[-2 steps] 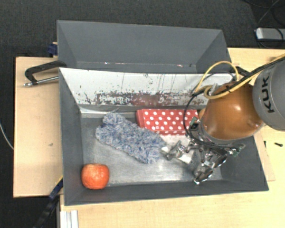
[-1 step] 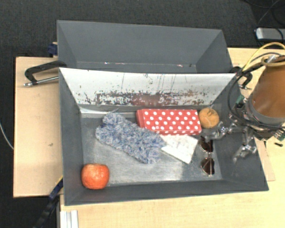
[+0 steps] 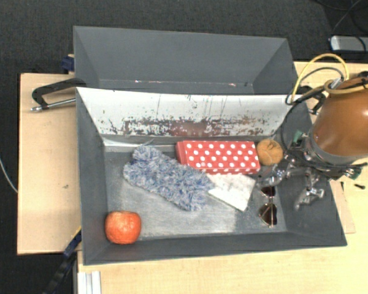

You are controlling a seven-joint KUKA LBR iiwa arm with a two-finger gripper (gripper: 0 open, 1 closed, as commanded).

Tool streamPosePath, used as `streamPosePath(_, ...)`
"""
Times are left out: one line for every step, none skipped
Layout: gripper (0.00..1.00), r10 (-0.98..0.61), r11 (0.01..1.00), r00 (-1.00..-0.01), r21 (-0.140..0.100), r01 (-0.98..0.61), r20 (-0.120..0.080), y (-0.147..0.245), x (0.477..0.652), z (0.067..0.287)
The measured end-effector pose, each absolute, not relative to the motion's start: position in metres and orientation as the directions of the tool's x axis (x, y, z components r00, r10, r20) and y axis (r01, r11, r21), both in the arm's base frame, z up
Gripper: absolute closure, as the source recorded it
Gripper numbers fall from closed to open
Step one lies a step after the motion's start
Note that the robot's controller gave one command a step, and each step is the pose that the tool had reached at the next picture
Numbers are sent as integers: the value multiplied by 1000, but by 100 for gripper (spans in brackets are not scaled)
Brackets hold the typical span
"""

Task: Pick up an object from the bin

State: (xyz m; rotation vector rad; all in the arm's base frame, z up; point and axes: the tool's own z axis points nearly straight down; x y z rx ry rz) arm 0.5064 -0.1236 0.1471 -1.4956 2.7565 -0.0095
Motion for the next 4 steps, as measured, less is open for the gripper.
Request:
streamPosePath(100, -946, 323, -323, -3, -946, -2, -106, 517, 78)
streamPosePath(100, -946, 323, -323, -3, -946, -2, -106, 517, 78)
streamPosePath(100, -967, 254, -254, -2, -967, -3, -112, 495, 140)
streamPosePath(100, -967, 254, -254, -2, -967, -3, -112, 495, 140)
